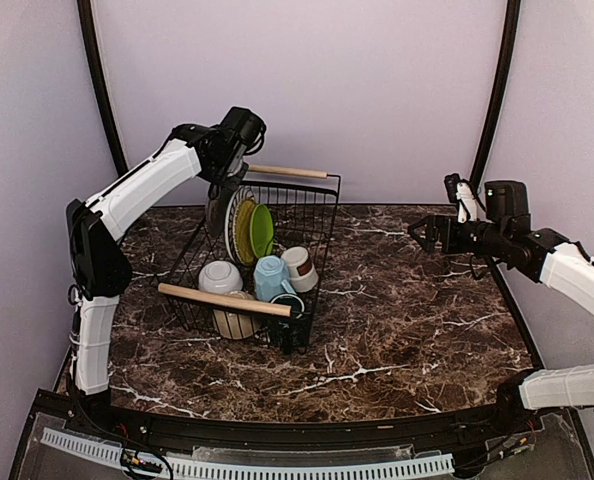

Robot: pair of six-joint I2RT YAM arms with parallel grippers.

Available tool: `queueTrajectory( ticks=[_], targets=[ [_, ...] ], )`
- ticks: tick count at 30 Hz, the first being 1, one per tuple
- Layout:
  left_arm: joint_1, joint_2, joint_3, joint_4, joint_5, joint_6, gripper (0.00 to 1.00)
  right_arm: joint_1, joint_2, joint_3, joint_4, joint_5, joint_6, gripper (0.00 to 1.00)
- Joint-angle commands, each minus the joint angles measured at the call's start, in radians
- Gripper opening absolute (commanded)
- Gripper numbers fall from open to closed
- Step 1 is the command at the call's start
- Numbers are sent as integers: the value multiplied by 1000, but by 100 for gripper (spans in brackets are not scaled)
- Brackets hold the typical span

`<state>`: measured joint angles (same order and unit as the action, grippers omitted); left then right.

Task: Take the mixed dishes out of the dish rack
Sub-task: Grab the plate from the dish rack.

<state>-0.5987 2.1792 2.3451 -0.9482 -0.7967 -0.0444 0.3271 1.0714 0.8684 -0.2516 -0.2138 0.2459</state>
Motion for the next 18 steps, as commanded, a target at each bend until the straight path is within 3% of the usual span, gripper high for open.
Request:
queueTrajectory(
  ticks=[1,12,18],
  targets=[
    [-12,-68,64,25,-125,33,1,4,8,-7,37,-15,10,99],
    [-47,-191,74,55,-149,88,1,4,21,-2,44,-35,24,99],
    [-46,-306,37,69,2,19,1,4,39,6,53,-59,39,99]
  ],
)
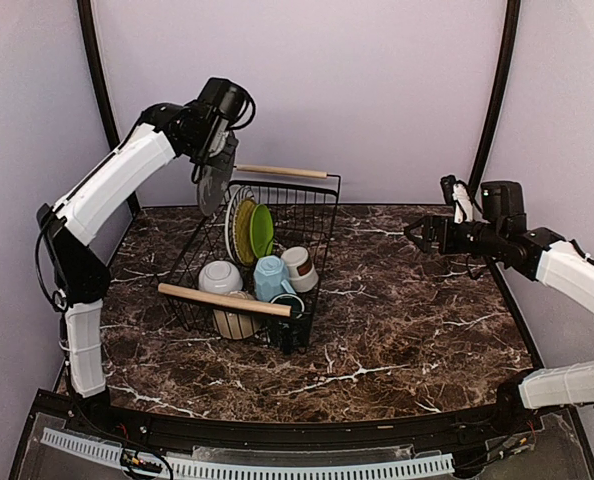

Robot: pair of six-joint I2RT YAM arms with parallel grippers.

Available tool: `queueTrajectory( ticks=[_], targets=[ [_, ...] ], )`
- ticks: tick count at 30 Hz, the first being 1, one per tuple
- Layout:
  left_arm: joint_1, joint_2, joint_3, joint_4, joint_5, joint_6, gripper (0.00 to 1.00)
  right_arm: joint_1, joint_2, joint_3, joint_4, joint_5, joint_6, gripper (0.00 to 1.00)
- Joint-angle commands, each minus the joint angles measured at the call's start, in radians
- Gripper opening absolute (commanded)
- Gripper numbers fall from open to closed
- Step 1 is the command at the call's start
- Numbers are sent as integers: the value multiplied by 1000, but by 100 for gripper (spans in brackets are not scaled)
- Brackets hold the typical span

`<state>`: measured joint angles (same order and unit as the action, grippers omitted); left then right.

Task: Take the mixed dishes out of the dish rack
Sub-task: Grab the plate from the dish rack, then pass from the left arm to the right

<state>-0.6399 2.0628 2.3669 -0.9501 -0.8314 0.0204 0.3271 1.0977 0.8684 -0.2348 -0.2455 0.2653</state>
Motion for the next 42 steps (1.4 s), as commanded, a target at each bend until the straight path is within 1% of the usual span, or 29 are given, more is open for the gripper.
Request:
queueTrajectory(
  ticks=[1,6,7,8,9,10,11,12,13,14,15,16,17,18,19,20,21,22,23,24,25,29,31,34,37,39,40,42],
  targets=[
    [-5,-219,5,77,86,-59,1,4,15,6,38,-31,22,99],
    [3,-330,-96,122,198,-143,1,6,17,4,37,-44,33,99],
    [17,-344,-114,130,256,-177,1,5,20,7,34,-43,36,99],
    [28,-384,-154,157,295,-195,1,6,23,9,30,-43,38,99],
    [54,-407,-211,174,376,-238,1,6,27,12,25,-45,39,99],
    [68,-452,-246,216,421,-260,1,4,32,15,23,-51,41,99],
    [103,-478,-318,246,517,-307,1,7,36,18,22,-58,44,99],
    [121,-532,-364,310,569,-332,1,8,40,19,26,-67,48,99],
    [158,-557,-457,352,677,-380,1,11,44,21,31,-79,54,99],
    [177,-605,-502,437,731,-406,1,14,50,22,38,-91,61,99],
    [205,-624,-582,478,838,-453,1,17,56,25,45,-105,69,99],
    [216,-654,-618,553,933,-473,1,22,64,27,54,-121,78,99],
    [230,-663,-685,588,974,-509,1,26,72,29,64,-138,87,99],
    [232,-678,-714,662,1056,-526,1,32,86,31,74,-159,97,99],
    [234,-682,-777,699,1094,-568,1,37,96,33,89,-182,109,99],
    [235,-687,-812,788,1175,-592,1,42,108,34,106,-208,122,99],
    [235,-688,-874,840,1213,-647,1,48,117,33,129,-246,144,99],
    [235,-687,-905,938,1270,-677,1,54,126,30,168,-283,164,99],
    [235,-682,-960,1032,1297,-727,1,60,136,27,199,-317,185,99],
    [235,-678,-981,1072,1342,-772,1,66,145,24,225,-352,211,99],
    [235,-668,-1014,1133,1362,-793,1,69,156,21,272,-392,238,99],
    [206,-625,-1074,1278,1425,-881,1,87,200,23,413,-530,349,97],
    [169,-600,-1086,1310,1439,-891,1,97,227,34,461,-573,394,95],
    [104,-567,-1089,1310,1418,-873,1,113,253,53,499,-602,434,90],
    [71,-528,-1099,1350,1418,-891,1,119,266,41,542,-604,475,87],
    [56,-510,-1104,1369,1430,-907,1,119,279,32,567,-621,496,82],
    [48,-504,-1106,1367,1428,-905,1,118,281,25,583,-631,509,80],
    [38,-503,-1114,1356,1414,-896,1,118,280,6,624,-639,538,79]
  ],
)
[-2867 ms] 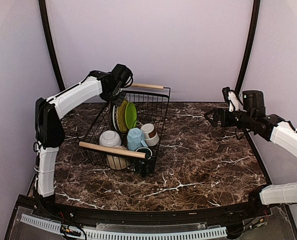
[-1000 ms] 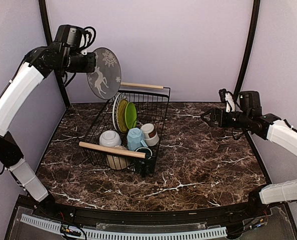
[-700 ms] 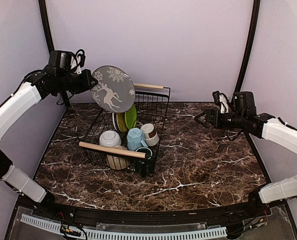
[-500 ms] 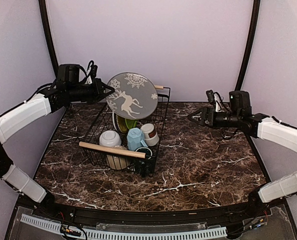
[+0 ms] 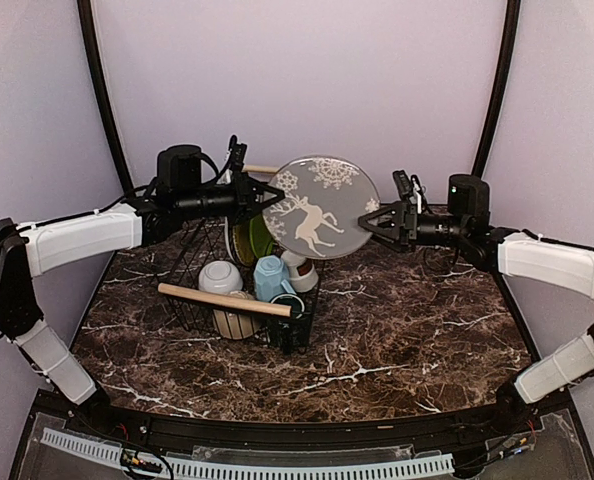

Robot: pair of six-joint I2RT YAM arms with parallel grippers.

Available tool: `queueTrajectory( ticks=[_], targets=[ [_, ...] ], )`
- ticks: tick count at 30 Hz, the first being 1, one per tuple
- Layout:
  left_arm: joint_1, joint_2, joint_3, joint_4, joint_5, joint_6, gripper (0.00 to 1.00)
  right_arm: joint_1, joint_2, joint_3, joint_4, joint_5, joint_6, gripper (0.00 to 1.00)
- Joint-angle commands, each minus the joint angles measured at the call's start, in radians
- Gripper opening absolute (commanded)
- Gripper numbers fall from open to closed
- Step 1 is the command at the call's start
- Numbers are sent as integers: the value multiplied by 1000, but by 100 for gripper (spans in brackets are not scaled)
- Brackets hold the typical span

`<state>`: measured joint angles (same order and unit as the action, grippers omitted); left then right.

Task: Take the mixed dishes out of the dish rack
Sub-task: Pass from the left arm to the right

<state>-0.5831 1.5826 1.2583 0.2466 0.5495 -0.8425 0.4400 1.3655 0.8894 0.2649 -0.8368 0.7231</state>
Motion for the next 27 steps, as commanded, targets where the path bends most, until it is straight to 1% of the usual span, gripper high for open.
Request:
queueTrajectory(
  ticks=[1,3,6,7,9,10,13,16,19,20,21,22,23,24,25,26,27],
  targets=[
    [-21,-22,-7,156,31,-30,1,5,11,-23,141,-49,92,79],
    [-27,-24,-10,141,25,-19,1,6,6,-31,154,-48,99,76],
    [-27,-48,-18,113,8,9,1,-2,-18,-38,120,-7,77,72],
    [-27,-52,-19,110,6,16,1,-5,-25,-42,117,-2,72,67],
    [-29,-54,-17,114,25,14,1,-7,-27,-38,118,-9,68,50],
    [-31,-49,-17,122,35,11,1,-6,-22,-33,122,-20,72,45],
    [-44,-27,-18,142,81,-5,1,-8,5,-23,150,-57,98,36],
    [-51,-9,-30,177,113,-19,1,-21,6,-34,160,-65,115,20],
    [-56,-6,-52,207,122,-30,1,-45,-5,-76,219,-93,155,11],
    [-56,-5,-55,207,122,-30,1,-55,-7,-88,239,-107,171,5],
    [-56,-4,-62,207,120,-30,4,-66,-11,-101,264,-122,191,0],
    [-57,-3,-70,208,118,-32,8,-76,-13,-117,296,-137,213,0],
    [-57,0,-74,219,116,-36,21,-89,-18,-135,337,-154,240,0],
    [-57,2,-84,229,115,-42,30,-103,-24,-154,376,-170,265,0],
    [-57,7,-88,249,115,-45,46,-122,-32,-168,399,-185,283,0],
    [-55,8,-90,255,116,-46,54,-146,-41,-179,405,-199,296,0],
    [-54,10,-88,252,114,-43,69,-173,-58,-195,404,-210,303,0]
  ],
)
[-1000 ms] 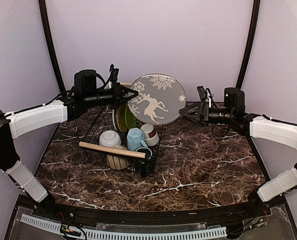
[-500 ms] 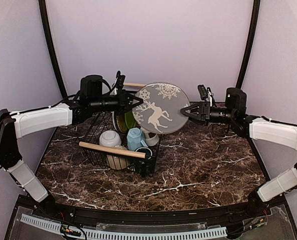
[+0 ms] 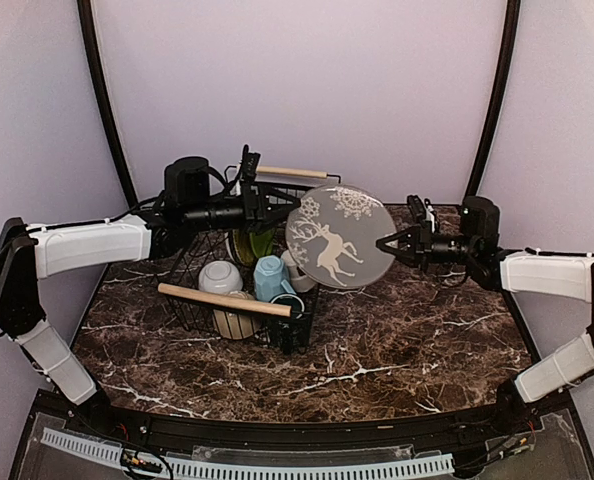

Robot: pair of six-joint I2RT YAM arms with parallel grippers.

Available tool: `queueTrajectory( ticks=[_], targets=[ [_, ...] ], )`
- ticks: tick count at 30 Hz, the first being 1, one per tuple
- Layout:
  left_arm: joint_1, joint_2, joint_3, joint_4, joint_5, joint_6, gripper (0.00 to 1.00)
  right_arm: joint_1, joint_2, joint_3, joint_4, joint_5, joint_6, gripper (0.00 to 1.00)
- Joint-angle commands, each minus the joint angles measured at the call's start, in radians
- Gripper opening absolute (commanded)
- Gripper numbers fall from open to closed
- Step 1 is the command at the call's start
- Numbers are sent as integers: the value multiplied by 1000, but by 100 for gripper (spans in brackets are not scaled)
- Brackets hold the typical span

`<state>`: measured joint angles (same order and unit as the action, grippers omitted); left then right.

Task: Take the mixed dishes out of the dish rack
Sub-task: Pass from the left arm to the right, then place the plate in the corner of the board.

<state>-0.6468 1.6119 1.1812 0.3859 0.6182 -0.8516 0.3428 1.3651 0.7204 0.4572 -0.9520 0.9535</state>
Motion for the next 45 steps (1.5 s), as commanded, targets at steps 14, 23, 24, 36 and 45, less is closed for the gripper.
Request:
queueTrajectory(
  ticks=[14,23,24,36,45],
  targets=[
    [55,-74,97,-268,-126,237,98,-388,-409,-12,-849,136,-499,0],
    [56,-73,99,-331,-194,299,99,-290,-420,-192,-856,3,-471,0],
    [56,-67,98,-328,-195,294,99,-261,-403,-197,-859,10,-473,0],
    [56,-73,94,-370,-221,315,99,-61,-175,-301,-705,17,-498,0],
    [56,-73,102,-381,-221,321,99,-25,-35,-391,-553,-11,-492,0]
  ],
)
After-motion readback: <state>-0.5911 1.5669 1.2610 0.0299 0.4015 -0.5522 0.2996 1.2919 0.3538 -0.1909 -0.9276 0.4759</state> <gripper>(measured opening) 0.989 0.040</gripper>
